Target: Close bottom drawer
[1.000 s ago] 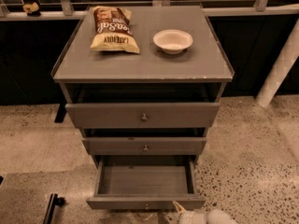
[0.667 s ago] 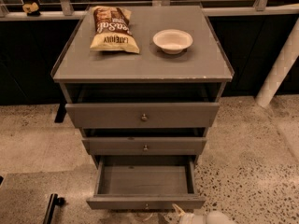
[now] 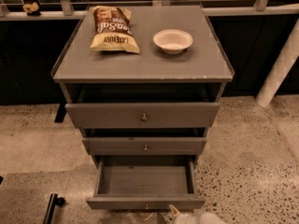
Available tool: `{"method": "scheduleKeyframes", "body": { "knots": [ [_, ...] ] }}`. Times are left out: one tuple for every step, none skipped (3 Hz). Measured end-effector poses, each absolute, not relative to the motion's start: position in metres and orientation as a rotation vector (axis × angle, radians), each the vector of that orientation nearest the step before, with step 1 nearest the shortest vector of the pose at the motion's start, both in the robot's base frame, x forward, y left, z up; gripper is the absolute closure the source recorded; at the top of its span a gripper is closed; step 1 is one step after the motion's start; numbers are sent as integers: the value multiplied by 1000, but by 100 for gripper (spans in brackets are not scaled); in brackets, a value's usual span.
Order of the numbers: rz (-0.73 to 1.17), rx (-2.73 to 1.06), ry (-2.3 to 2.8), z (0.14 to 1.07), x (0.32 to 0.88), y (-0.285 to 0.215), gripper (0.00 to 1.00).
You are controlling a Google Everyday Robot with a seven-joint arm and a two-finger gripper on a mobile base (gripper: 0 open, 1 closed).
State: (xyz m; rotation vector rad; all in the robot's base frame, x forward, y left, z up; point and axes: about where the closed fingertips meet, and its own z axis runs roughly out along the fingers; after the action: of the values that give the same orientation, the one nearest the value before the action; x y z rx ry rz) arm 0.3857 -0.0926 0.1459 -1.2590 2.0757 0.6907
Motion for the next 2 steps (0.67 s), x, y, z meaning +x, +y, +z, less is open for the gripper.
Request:
{"method": "scheduleKeyframes", "body": {
  "knots": [
    [641,-1170,2058,144,409,-79,0],
    [601,-1112,2053,144,434,-73,0]
  ]
}}
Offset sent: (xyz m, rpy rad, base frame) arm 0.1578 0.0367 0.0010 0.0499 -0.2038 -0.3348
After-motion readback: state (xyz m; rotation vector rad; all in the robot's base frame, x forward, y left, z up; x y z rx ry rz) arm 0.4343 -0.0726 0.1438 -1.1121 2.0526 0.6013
